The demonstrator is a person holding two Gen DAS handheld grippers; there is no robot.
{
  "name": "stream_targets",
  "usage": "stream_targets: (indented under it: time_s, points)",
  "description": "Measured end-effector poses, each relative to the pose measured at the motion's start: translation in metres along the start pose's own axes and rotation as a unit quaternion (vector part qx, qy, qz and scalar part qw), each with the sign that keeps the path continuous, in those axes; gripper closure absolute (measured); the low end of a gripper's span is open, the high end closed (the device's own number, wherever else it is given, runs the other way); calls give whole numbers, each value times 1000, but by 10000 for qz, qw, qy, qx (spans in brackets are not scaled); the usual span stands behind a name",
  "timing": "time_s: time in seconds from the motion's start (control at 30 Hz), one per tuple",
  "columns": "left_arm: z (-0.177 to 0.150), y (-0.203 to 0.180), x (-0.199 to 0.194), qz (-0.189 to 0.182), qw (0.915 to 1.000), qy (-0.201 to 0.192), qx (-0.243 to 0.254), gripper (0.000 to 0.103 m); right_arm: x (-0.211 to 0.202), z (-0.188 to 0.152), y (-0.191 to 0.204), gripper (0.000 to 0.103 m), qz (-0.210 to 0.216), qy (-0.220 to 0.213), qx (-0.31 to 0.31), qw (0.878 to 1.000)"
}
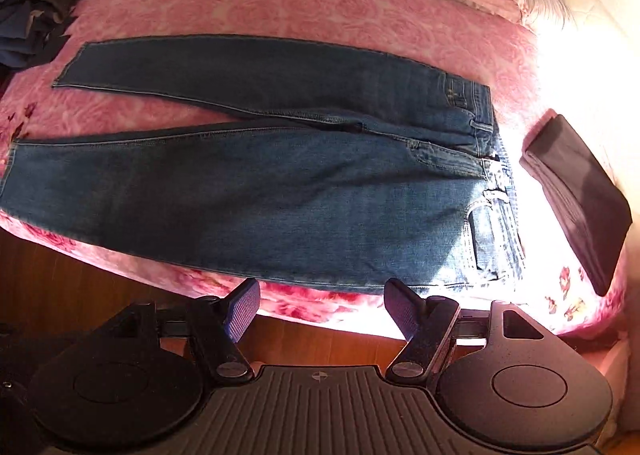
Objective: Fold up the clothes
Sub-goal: 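Release the waistband and pull both grippers back from the flat jeans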
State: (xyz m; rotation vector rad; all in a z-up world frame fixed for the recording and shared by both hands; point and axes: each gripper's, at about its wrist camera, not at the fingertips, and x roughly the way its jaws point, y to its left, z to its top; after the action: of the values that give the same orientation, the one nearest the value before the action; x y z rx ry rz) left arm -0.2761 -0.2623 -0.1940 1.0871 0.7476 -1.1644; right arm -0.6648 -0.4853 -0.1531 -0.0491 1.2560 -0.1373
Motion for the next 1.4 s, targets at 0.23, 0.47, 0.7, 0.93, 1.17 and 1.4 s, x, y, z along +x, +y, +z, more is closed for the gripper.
stream_targets:
  time_s: [0.23, 0.47, 0.7, 0.93, 1.17, 1.4]
  points:
    - [-14, -24, -19, 245, 9997, 34, 34, 14, 1, -15, -15, 31, 98, -47, -295, 9995]
    - [-26, -44, -33, 492, 9987, 42, 88, 14, 1, -27, -32, 31, 97, -115, -510, 9986]
    - [-38, -55, -35, 573, 9982, 136, -115, 14, 3, -42, -54, 31, 15, 17, -632, 9980]
    - [-47, -72, -32, 553, 9982, 226, -31, 14, 3, -65, -70, 31, -155, 129, -692, 9974]
    - [-45, -81, -29, 358, 9990, 206, 160, 14, -5, -95, -77, 31, -116, 382, -453, 9982]
    - [-32, -87, -24, 263, 9991, 70, 326, 14, -7, -116, -80, 31, -153, 531, -145, 9984]
